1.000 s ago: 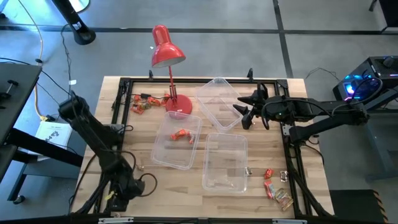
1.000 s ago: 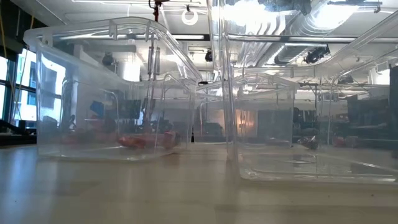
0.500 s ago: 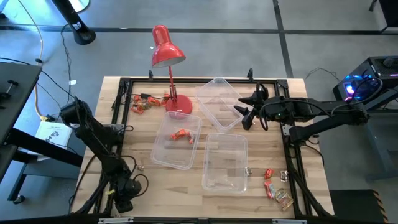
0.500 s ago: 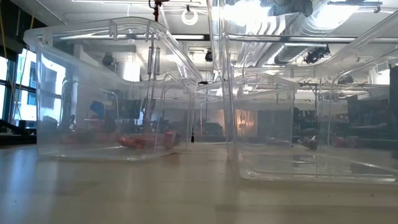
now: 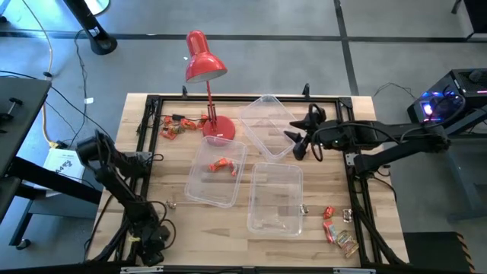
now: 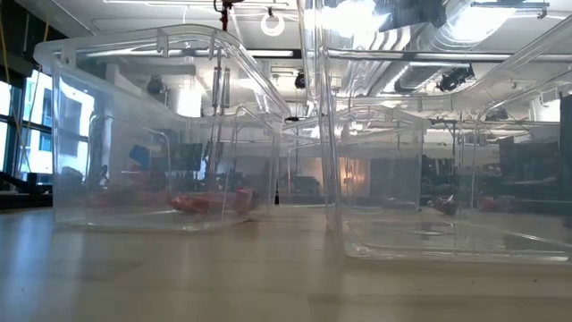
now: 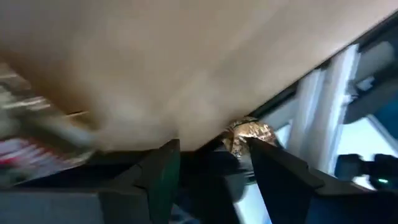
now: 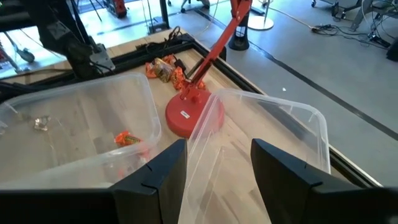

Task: Sort candy
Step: Put the brown candy into the bottom right transparent bin

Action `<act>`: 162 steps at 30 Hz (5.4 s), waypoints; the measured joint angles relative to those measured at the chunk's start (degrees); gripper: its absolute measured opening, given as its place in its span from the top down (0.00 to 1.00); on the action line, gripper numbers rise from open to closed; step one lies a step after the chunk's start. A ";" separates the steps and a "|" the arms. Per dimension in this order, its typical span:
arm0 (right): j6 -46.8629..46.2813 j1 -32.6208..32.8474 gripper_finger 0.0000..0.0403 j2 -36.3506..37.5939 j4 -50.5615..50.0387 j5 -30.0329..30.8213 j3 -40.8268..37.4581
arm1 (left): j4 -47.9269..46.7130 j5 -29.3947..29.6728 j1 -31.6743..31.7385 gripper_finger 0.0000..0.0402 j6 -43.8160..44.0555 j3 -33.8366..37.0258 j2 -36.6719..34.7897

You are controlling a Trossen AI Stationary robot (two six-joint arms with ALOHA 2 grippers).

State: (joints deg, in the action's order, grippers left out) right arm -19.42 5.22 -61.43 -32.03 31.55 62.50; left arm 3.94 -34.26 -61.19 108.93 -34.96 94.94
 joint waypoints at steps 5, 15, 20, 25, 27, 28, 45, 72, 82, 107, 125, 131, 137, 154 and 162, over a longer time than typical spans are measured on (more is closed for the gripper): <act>0.02 0.00 0.57 -2.21 -0.63 0.00 0.00 | 2.98 0.20 -0.73 0.53 3.70 0.02 1.05; 0.06 0.01 0.57 -3.45 -2.58 0.00 0.00 | 5.11 0.38 -1.77 0.82 2.00 -0.02 1.07; 0.31 0.01 0.57 -3.39 -2.58 0.00 0.00 | 6.91 0.85 -1.56 0.97 0.49 -0.07 0.76; 0.42 0.00 0.57 -3.39 -2.60 0.00 0.00 | 2.25 3.11 -0.77 0.99 -1.10 -0.02 -3.90; 0.44 0.01 0.57 -3.39 -2.59 0.00 0.00 | -2.49 3.43 -0.28 1.00 -2.59 -0.07 -6.70; 0.44 0.00 0.57 -3.39 -2.60 0.00 0.00 | -5.29 3.91 -0.11 1.00 -3.51 -0.07 -8.15; 0.40 -2.21 0.57 -3.00 -2.51 -0.95 -0.02 | -17.81 22.38 17.62 1.00 -25.97 -1.69 -26.93; 0.42 -2.21 0.57 9.05 4.04 -5.58 0.00 | -19.52 13.59 60.15 1.00 -118.83 -38.23 -5.97; 0.61 -2.21 0.57 12.71 4.06 -5.55 0.00 | -16.38 1.33 63.08 1.00 -121.07 -46.37 5.75; -1.47 -2.17 0.57 17.92 2.74 -32.87 0.07 | -24.11 1.31 58.36 0.58 -86.75 -46.71 -5.51; -39.33 23.99 0.57 0.81 -28.98 -34.29 -0.96 | -8.69 30.06 51.04 0.64 -72.15 -5.45 -45.79; -50.63 32.07 0.57 -8.02 -17.30 -36.33 -10.44 | -7.82 29.13 49.29 0.64 -72.00 0.82 -51.77; -58.21 33.77 0.57 -12.74 -7.32 -33.38 -19.57 | -9.76 28.50 49.01 0.64 -76.95 1.53 -54.62; -41.02 29.37 0.57 -19.26 7.44 -30.40 -24.63 | -10.65 36.26 49.16 0.64 -77.68 1.53 -54.56; -33.74 29.66 0.57 -20.85 8.28 -25.02 -24.76 | -13.51 39.93 49.16 0.64 -77.62 1.53 -54.56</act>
State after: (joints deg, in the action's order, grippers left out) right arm -53.16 34.87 -82.28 -23.75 6.53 37.74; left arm -9.57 5.67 -12.03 31.31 -33.43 40.38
